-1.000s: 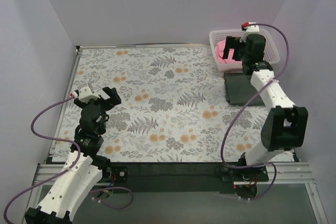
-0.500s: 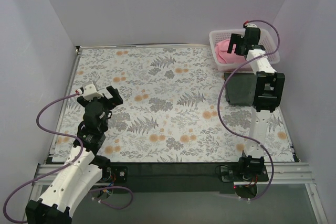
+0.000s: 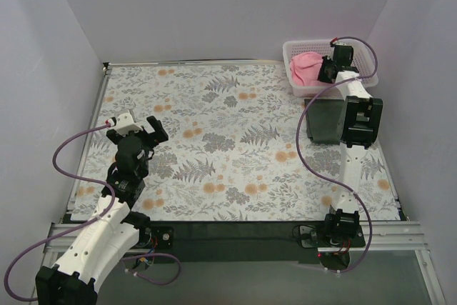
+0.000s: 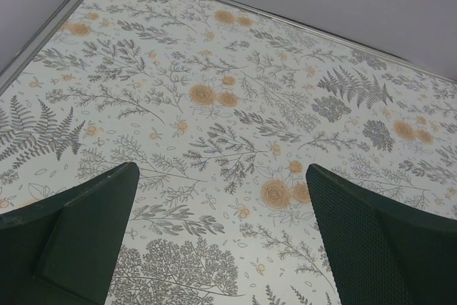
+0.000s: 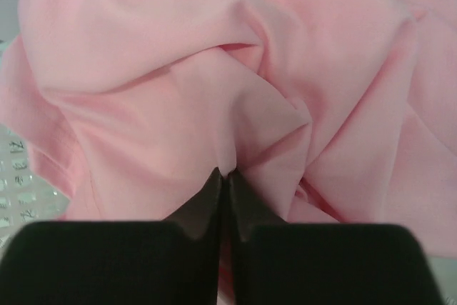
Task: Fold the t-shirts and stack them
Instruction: Grab the tshirt from the pile, then move the tshirt to the center of the board
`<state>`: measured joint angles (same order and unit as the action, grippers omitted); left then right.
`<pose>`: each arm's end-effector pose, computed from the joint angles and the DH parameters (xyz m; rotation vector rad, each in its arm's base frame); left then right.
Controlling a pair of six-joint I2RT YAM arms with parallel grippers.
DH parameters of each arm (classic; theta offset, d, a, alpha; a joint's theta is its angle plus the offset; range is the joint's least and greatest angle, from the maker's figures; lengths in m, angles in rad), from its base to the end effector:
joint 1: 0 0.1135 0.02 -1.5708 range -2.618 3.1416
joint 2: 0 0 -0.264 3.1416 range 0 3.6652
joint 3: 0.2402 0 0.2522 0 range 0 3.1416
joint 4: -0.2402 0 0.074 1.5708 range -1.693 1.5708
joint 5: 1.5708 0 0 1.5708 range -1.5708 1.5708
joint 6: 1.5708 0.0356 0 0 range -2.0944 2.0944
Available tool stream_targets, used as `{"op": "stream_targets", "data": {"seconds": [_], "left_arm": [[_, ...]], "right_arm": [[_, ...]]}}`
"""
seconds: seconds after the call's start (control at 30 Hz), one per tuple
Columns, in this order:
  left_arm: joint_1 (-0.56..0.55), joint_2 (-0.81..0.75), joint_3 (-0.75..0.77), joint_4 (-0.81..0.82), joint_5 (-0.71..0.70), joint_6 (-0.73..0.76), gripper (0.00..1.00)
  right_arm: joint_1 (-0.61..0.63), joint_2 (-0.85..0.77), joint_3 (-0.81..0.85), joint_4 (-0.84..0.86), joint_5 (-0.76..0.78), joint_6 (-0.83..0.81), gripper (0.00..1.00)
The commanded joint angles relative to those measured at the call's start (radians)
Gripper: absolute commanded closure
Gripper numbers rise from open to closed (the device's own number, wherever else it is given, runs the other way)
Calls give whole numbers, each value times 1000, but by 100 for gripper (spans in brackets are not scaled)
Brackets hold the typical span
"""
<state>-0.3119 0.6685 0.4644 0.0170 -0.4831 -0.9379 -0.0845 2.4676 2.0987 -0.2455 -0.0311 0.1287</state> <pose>0.1655 -0.0360 0.2666 -0.8667 1.5338 -0.4917 0.5640 -0.0467 0.1827 0.2150 2.1749 0.0590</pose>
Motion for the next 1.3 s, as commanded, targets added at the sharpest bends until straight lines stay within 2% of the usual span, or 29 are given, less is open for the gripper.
{"op": "stream_targets", "data": {"seconds": [0.0, 0.17, 0.3, 0.5, 0.73, 0.97, 1.0, 1.1, 1.13, 1.23, 1.27], "left_arm": [[-1, -9, -9, 15, -20, 16, 2], [-1, -26, -9, 15, -14, 13, 2], [-1, -44, -7, 14, -12, 8, 2], [-1, -87, -9, 9, -11, 4, 2], [-1, -138, -10, -3, -12, -1, 2], [-1, -178, -9, -12, -9, -15, 2], [-1, -179, -10, -12, -5, -18, 2], [-1, -172, -10, -37, 11, -19, 2], [-1, -167, -7, -38, 18, -19, 2], [-1, -144, 0, -54, 43, -27, 2], [-1, -138, 3, -58, 55, -32, 2]], "right_arm": [[9, -48, 44, -20, -64, 14, 99], [25, -217, 67, 28, -61, -6, 99], [81, -411, 60, 67, -72, -55, 99], [264, -605, 34, 127, -147, -90, 99], [503, -719, 35, 268, -311, -32, 99], [603, -828, -60, 411, -330, 14, 99], [606, -854, -87, 413, -320, 17, 99], [609, -929, -303, 425, -244, 52, 99], [609, -950, -431, 426, -216, 63, 99], [608, -1053, -661, 425, -130, 72, 99], [606, -1085, -830, 423, -103, 75, 99]]}}
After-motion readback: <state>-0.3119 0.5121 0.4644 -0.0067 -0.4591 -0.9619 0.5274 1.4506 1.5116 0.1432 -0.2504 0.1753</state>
